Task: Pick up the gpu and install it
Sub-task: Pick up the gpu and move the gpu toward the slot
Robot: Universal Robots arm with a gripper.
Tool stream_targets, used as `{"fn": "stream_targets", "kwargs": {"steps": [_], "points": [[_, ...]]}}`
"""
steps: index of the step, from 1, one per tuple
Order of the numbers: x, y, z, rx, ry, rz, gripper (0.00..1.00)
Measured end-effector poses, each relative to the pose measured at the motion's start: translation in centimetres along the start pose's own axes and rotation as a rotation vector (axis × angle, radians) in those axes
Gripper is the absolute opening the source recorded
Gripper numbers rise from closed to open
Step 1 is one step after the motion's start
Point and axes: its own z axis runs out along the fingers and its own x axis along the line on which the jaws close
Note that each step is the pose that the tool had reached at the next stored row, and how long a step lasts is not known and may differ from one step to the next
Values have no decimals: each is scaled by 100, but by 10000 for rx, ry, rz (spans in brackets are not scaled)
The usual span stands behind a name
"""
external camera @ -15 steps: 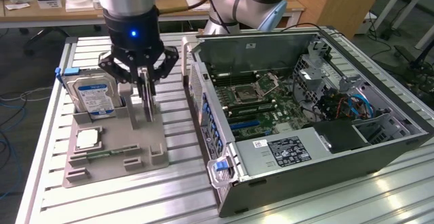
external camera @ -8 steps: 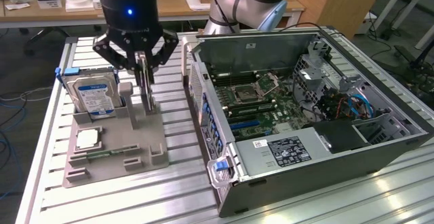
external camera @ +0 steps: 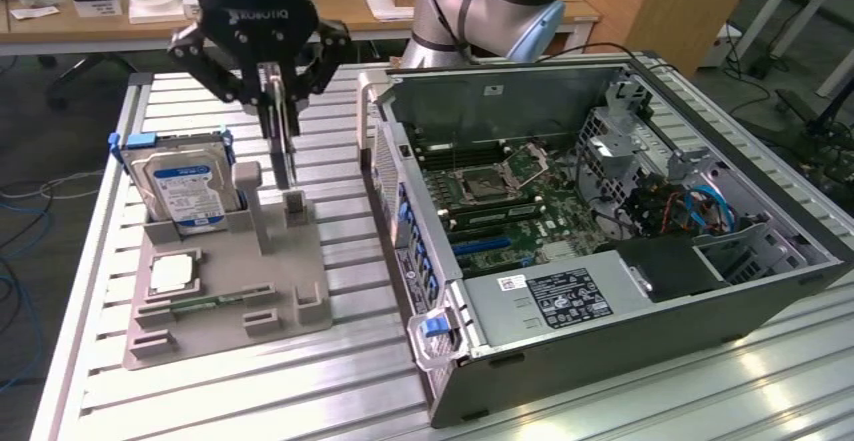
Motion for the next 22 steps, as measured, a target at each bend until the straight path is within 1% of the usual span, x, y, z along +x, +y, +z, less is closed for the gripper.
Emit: {"fn": "stream_targets", "kwargs": {"steps": [3,7,10,13,22], "points": [[-3,2,-115,-14,10,0,28],[-3,2,-127,-18,10,0,28],[-40,2,-122,-17,12,-1,28],[-154,2,-115,-15,12,0,28],[-561,4,-100,-16,12,1,28]]}}
